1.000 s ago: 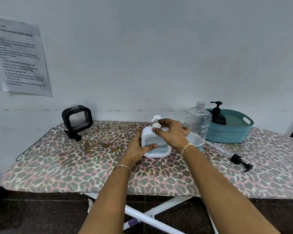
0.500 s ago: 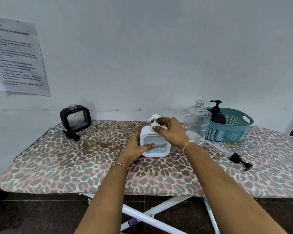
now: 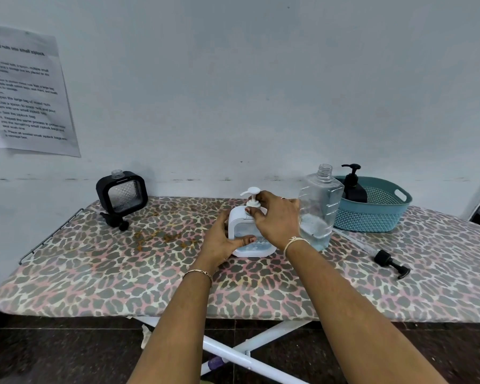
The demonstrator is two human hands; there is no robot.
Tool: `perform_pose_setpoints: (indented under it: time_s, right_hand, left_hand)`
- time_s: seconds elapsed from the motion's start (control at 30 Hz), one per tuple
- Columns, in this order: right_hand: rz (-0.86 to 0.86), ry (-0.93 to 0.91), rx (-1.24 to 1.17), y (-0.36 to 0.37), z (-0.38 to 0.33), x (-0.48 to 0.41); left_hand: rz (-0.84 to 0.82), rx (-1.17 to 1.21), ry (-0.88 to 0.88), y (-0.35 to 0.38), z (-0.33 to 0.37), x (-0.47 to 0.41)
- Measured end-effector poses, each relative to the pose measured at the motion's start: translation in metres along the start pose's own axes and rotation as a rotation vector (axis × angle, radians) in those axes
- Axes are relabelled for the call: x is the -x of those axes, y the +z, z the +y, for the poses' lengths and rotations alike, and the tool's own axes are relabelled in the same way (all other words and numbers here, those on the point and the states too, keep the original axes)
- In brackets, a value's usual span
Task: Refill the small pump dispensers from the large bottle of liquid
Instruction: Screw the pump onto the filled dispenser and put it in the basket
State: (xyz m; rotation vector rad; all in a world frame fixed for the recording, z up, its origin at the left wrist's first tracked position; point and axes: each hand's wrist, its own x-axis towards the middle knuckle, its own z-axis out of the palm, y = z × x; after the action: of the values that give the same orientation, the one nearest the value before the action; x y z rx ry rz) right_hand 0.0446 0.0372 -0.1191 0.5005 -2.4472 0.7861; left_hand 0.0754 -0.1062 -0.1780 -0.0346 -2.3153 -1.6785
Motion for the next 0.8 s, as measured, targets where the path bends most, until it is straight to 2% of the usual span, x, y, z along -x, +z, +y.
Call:
perform_pose_setpoints:
  time_s: [0.1, 0.23, 0.27, 0.37, 0.5, 0.7, 0.8]
  right_hand:
    - [-0.048, 0.071, -0.125, -0.002, 0.004, -0.001]
    - [-0.248, 0.103, -0.513, -0.008, 0.015, 0.001]
    - [-0.29, 0.101, -0.542, -0.01, 0.017, 0.002]
    - [-0.383, 0.095, -0.485, -0.016, 0.025, 0.012]
    - [-0.474, 0.174, -0.576, -0.025, 0.044, 0.029]
    - [-0.475, 0.247, -0.711, -0.07, 0.057, 0.04]
    - [-0.431, 0.244, -0.669, -0.105, 0.065, 0.041]
  left_hand:
    - [0.007, 0.031, -0.016, 0.001, 0.002, 0.003]
    - [-0.019, 0.075, -0.044, -0.001, 0.006, 0.004]
    - [-0.021, 0.083, -0.048, -0.001, 0.007, 0.004]
    - [-0.029, 0.072, -0.048, -0.003, 0.009, 0.01]
    - [-0.061, 0.103, -0.059, -0.002, 0.016, 0.025]
    - [-0.158, 0.113, -0.045, 0.014, 0.044, 0.038]
    - [-0.19, 0.15, -0.015, 0.035, 0.066, 0.039]
